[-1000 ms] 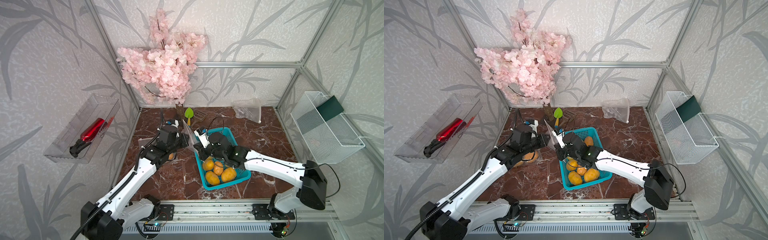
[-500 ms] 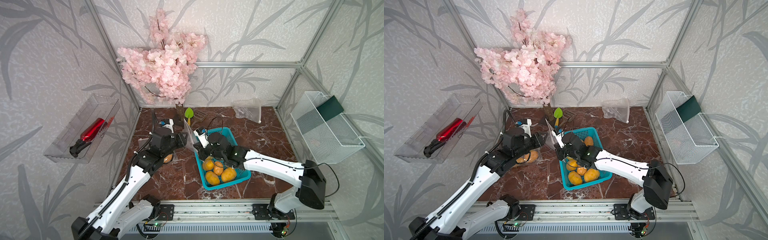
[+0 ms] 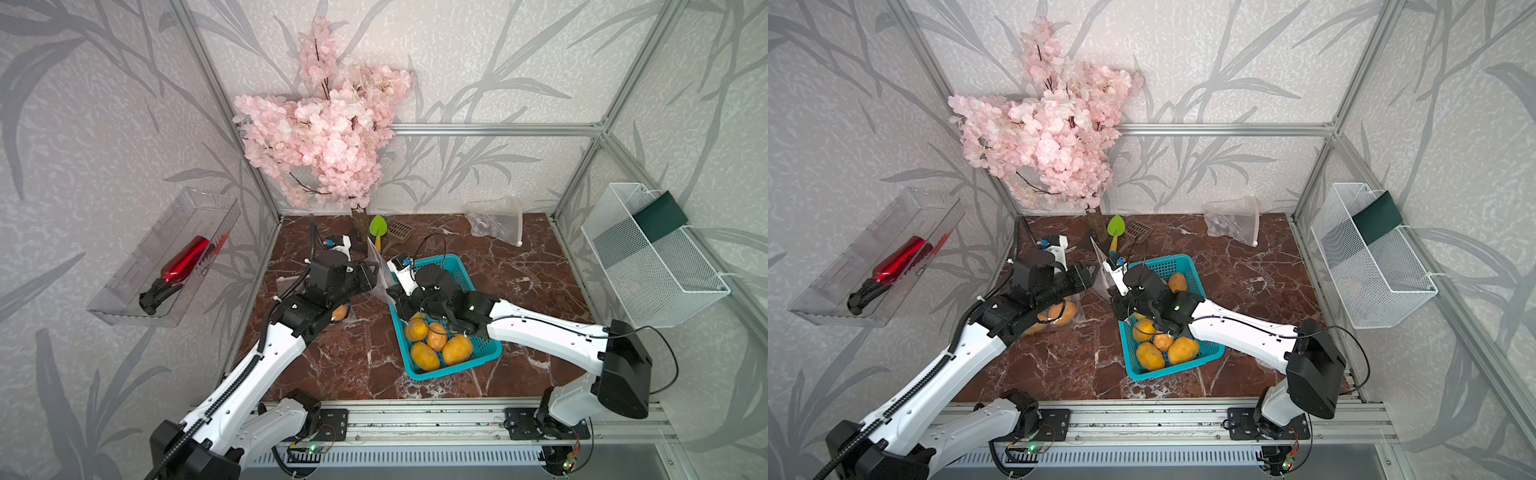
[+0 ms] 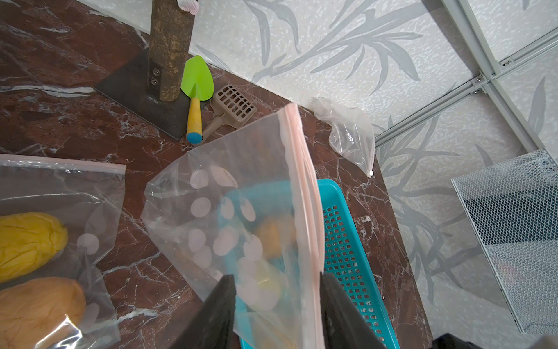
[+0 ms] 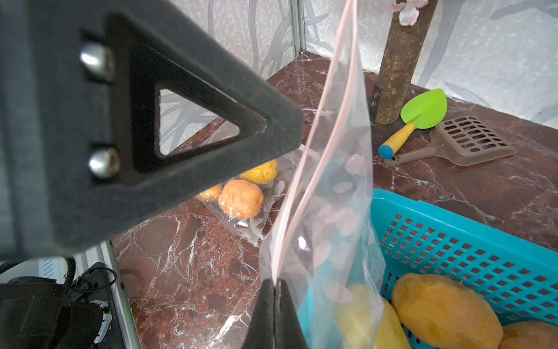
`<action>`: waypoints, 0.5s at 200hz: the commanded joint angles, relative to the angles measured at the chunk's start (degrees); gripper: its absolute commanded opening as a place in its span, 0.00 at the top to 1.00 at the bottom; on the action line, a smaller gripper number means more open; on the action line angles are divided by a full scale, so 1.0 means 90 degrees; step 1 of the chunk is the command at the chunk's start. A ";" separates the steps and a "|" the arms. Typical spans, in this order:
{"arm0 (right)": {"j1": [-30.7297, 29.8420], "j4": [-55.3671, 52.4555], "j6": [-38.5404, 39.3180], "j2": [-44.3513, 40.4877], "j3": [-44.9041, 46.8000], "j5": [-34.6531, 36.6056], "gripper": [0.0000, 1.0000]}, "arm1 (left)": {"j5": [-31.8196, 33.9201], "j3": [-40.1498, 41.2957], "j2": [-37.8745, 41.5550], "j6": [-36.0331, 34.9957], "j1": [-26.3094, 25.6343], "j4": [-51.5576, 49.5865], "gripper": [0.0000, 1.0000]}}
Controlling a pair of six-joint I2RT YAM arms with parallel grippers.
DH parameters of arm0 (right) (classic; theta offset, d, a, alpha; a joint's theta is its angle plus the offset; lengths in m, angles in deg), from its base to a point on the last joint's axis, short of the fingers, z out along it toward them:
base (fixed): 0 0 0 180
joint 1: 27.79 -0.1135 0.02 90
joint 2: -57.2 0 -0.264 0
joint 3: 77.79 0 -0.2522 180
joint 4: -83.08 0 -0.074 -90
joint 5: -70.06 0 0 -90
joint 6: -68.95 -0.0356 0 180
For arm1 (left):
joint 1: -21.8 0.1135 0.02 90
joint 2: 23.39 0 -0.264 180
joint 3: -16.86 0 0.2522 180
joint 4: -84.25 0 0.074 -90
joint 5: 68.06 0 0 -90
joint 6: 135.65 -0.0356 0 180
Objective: Put the potatoes into a zipper bag and zip it
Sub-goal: Open the zipper of the food storage bag.
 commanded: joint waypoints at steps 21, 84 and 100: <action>-0.0050 -0.0077 0.0072 0.0048 -0.0195 0.0039 1.00 | -0.0032 -0.0265 -0.0113 -0.0066 -0.0028 0.0231 0.53; -0.0049 -0.0085 0.0082 0.0016 -0.0173 0.0098 1.00 | 0.0015 -0.0405 -0.0535 -0.0095 -0.0021 0.0188 0.70; -0.0047 -0.0097 0.0082 0.0023 -0.0178 0.0125 1.00 | 0.0062 -0.0405 -0.0579 -0.0078 -0.0027 0.0144 0.80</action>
